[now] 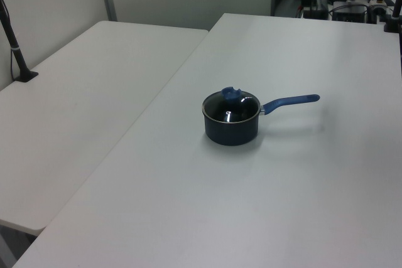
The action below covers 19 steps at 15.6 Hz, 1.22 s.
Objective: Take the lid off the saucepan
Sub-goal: 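Move the open gripper over the glass lid's blue knob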
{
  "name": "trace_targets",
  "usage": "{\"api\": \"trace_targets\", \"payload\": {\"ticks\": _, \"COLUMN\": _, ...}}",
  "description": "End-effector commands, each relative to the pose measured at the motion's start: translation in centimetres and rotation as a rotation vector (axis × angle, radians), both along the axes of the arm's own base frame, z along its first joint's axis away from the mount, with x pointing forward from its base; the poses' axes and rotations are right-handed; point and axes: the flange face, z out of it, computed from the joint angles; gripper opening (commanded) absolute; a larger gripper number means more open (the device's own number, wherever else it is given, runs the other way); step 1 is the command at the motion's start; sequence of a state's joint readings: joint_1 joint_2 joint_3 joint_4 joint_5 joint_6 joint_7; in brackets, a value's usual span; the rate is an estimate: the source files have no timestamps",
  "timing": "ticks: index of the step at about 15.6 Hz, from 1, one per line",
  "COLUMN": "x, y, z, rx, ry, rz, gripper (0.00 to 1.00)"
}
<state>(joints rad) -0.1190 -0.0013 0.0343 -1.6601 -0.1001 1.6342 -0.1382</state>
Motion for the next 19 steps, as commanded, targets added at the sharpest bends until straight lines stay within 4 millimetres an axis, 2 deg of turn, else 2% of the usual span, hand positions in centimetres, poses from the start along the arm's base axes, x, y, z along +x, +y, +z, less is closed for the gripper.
{"api": "trace_targets", "payload": {"ticks": 1, "x": 0.4, "y": 0.5, "z": 0.2, "rx": 0.020, "ry": 0.005, "rz": -0.042, "gripper": 1.00}}
{"api": "trace_targets", "payload": {"ticks": 12, "x": 0.7, "y": 0.9, "z": 0.3, "rx": 0.066, "ry": -0.016, "rz": -0.067, "gripper": 1.00}}
{"api": "trace_targets", "payload": {"ticks": 19, "x": 1.4, "y": 1.6, "z": -0.5, "rx": 0.106, "ry": -0.021, "rz": -0.066, "gripper": 1.00}}
